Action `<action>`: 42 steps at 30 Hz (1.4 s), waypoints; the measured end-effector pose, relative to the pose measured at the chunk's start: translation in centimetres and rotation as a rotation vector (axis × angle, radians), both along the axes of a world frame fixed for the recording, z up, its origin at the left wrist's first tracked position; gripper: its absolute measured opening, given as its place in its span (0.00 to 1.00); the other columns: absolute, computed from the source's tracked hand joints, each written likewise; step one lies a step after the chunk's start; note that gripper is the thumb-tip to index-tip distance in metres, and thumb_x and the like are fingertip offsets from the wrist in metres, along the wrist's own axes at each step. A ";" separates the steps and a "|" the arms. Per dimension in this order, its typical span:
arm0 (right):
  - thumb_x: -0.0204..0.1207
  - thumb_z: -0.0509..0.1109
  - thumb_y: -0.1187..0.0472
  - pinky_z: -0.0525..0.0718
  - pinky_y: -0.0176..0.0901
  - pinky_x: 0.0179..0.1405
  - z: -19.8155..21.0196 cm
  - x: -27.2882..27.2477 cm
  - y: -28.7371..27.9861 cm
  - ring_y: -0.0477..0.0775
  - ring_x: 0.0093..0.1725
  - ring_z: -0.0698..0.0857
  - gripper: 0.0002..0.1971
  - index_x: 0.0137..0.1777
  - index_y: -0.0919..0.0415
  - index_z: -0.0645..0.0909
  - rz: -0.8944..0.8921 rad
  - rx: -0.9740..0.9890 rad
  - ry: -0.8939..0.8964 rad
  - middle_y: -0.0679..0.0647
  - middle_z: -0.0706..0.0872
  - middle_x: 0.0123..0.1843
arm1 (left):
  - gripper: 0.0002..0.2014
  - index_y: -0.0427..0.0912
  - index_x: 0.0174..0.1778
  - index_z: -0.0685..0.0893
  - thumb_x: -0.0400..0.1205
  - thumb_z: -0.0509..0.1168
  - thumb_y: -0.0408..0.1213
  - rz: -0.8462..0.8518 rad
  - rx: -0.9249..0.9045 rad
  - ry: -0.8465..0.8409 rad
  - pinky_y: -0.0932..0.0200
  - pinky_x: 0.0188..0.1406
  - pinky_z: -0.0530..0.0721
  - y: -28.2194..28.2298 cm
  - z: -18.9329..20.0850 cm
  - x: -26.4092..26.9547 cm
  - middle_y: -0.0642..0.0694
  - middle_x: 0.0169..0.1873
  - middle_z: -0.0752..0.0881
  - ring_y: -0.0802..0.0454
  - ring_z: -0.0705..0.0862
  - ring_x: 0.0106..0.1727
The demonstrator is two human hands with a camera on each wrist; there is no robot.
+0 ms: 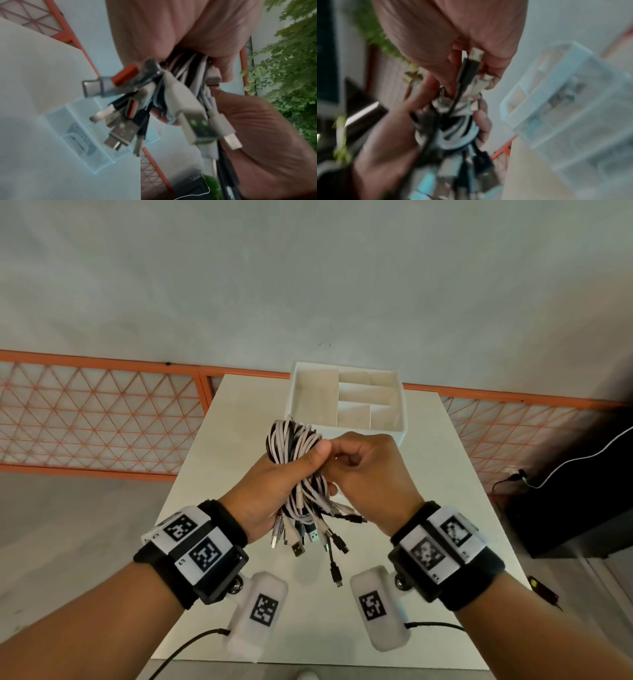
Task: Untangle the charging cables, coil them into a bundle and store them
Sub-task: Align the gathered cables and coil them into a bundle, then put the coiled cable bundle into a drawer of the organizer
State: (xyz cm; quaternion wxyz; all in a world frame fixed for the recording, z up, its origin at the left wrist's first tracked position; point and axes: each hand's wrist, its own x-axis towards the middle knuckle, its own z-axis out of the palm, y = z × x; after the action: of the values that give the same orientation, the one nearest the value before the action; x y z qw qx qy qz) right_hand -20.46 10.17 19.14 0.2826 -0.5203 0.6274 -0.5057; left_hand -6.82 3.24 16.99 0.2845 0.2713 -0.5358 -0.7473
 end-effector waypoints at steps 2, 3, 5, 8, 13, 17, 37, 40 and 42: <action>0.72 0.70 0.73 0.75 0.34 0.30 -0.4 0.5 0.2 0.43 0.26 0.77 0.09 0.34 0.62 0.87 -0.040 -0.052 0.210 0.45 0.81 0.28 | 0.18 0.34 0.56 0.88 0.78 0.70 0.45 0.029 0.003 0.008 0.43 0.56 0.88 0.2 0.1 -0.2 0.29 0.52 0.89 0.34 0.89 0.52; 0.72 0.70 0.73 0.74 0.34 0.29 -0.5 0.3 0.3 0.44 0.25 0.77 0.08 0.37 0.63 0.88 -0.032 -0.055 0.218 0.43 0.81 0.26 | 0.17 0.32 0.55 0.88 0.79 0.70 0.43 0.047 0.002 0.014 0.44 0.54 0.89 0.2 0.0 -0.2 0.30 0.51 0.89 0.35 0.89 0.52; 0.75 0.71 0.72 0.76 0.39 0.25 -0.3 -0.2 0.4 0.48 0.22 0.77 0.09 0.45 0.60 0.90 0.016 -0.009 0.079 0.46 0.85 0.26 | 0.16 0.29 0.56 0.86 0.81 0.70 0.39 0.094 0.006 0.022 0.39 0.58 0.87 0.1 -0.2 -0.2 0.25 0.54 0.88 0.29 0.88 0.55; 0.76 0.75 0.68 0.87 0.56 0.35 0.1 -0.8 0.6 0.65 0.32 0.84 0.13 0.56 0.50 0.90 0.031 0.024 0.003 0.51 0.92 0.39 | 0.14 0.23 0.56 0.83 0.78 0.70 0.30 0.169 0.003 0.038 0.32 0.59 0.83 -0.2 -0.3 -0.2 0.19 0.51 0.85 0.23 0.86 0.52; 0.70 0.81 0.53 0.90 0.56 0.55 -0.3 -2.1 0.8 0.49 0.46 0.87 0.25 0.67 0.42 0.80 0.063 0.146 -0.027 0.47 0.85 0.58 | 0.11 0.33 0.39 0.90 0.77 0.62 0.21 0.222 -0.029 0.037 0.47 0.44 0.90 -0.6 -0.3 -0.2 0.35 0.38 0.91 0.42 0.90 0.39; 0.73 0.81 0.52 0.90 0.57 0.58 -0.6 -1.5 0.6 0.56 0.46 0.90 0.31 0.75 0.44 0.75 0.164 0.202 0.003 0.50 0.87 0.53 | 0.13 0.31 0.44 0.91 0.70 0.62 0.27 0.186 -0.007 0.069 0.47 0.42 0.90 -0.5 -0.1 -0.3 0.32 0.42 0.91 0.40 0.92 0.45; 0.59 0.86 0.64 0.92 0.54 0.54 -0.3 0.2 -0.5 0.48 0.57 0.91 0.57 0.83 0.45 0.56 0.301 0.223 0.065 0.48 0.89 0.59 | 0.12 0.29 0.44 0.86 0.68 0.62 0.25 0.068 0.024 0.024 0.58 0.34 0.85 0.8 -0.1 -1.0 0.37 0.36 0.84 0.47 0.85 0.38; 0.58 0.84 0.69 0.93 0.55 0.49 -1.2 0.6 -0.3 0.48 0.51 0.92 0.48 0.78 0.49 0.65 0.193 0.167 0.060 0.48 0.90 0.52 | 0.08 0.34 0.38 0.88 0.70 0.63 0.27 0.008 0.004 -0.079 0.58 0.33 0.83 0.7 -0.1 -1.0 0.39 0.33 0.85 0.48 0.84 0.36; 0.57 0.82 0.71 0.93 0.57 0.49 -2.1 0.7 -0.2 0.49 0.50 0.92 0.45 0.74 0.49 0.69 0.153 0.159 0.019 0.48 0.91 0.50 | 0.08 0.30 0.44 0.87 0.73 0.65 0.28 0.003 -0.084 -0.153 0.54 0.40 0.84 0.7 -0.5 -1.2 0.35 0.38 0.86 0.44 0.85 0.41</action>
State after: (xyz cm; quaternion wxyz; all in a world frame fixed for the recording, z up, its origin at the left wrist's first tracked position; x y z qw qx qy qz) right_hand -19.80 9.99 17.04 0.3547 -0.5477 0.6265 -0.4262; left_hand -8.01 3.95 16.49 0.2549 0.3161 -0.5865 -0.7008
